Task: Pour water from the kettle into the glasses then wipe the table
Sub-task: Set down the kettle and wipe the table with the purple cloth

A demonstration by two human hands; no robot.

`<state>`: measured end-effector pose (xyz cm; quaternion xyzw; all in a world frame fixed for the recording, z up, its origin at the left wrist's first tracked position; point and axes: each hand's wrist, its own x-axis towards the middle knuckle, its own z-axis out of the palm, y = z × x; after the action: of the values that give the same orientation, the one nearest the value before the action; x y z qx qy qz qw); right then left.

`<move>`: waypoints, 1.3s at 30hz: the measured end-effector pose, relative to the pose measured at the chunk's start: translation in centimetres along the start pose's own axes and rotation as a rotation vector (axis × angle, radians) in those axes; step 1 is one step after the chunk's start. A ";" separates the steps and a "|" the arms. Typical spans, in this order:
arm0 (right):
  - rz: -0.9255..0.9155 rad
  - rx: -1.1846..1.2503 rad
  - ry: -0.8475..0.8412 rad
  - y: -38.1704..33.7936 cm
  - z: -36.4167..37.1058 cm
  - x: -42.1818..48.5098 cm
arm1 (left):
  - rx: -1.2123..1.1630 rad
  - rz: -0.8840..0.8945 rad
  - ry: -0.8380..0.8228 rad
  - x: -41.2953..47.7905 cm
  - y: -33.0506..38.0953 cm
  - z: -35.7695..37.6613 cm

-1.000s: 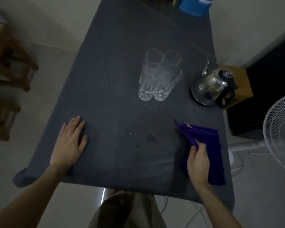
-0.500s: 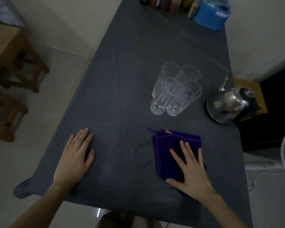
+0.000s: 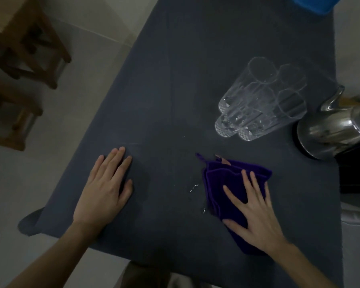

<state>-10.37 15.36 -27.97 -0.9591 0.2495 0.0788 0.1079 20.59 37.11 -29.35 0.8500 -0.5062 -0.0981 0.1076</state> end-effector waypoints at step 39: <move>-0.416 0.171 0.143 -12.3 2.4 4.1 | 0.003 -0.001 0.015 -0.2 -0.1 0.2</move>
<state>-0.97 24.53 -29.02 -0.9803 0.0593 -0.0347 0.1849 20.49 37.31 -29.53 0.8511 -0.5052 -0.0909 0.1104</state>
